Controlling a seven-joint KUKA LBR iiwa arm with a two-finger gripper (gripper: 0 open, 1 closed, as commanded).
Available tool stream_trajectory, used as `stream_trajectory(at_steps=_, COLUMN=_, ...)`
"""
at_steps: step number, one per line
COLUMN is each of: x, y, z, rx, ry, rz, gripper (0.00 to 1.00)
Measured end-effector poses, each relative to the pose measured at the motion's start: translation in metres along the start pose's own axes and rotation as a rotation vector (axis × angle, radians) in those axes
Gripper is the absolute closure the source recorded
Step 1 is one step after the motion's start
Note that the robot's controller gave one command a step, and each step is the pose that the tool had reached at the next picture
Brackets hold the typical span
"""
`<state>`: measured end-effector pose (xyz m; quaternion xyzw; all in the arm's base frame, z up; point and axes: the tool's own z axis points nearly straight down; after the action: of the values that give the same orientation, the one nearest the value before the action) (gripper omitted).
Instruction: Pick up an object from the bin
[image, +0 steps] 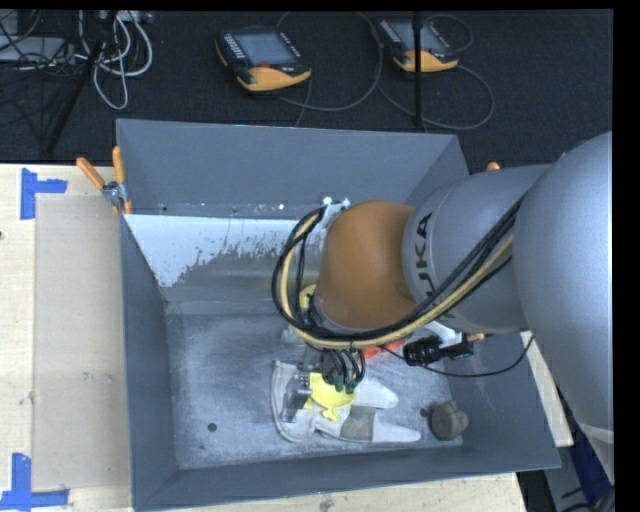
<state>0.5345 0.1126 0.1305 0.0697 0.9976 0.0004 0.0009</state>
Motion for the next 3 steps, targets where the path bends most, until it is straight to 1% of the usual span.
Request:
stream_trajectory(at_steps=1, x=0.024, y=-0.064, z=0.055, rx=-0.001, ry=-0.002, rz=-0.131, gripper=1.00)
stream_trajectory(at_steps=2, x=0.025, y=-0.064, z=0.055, rx=-0.001, ry=-0.001, rz=-0.131, gripper=1.00)
stream_trajectory(at_steps=3, x=0.027, y=-0.073, z=0.013, rx=0.002, ry=0.011, rz=-0.130, gripper=1.00)
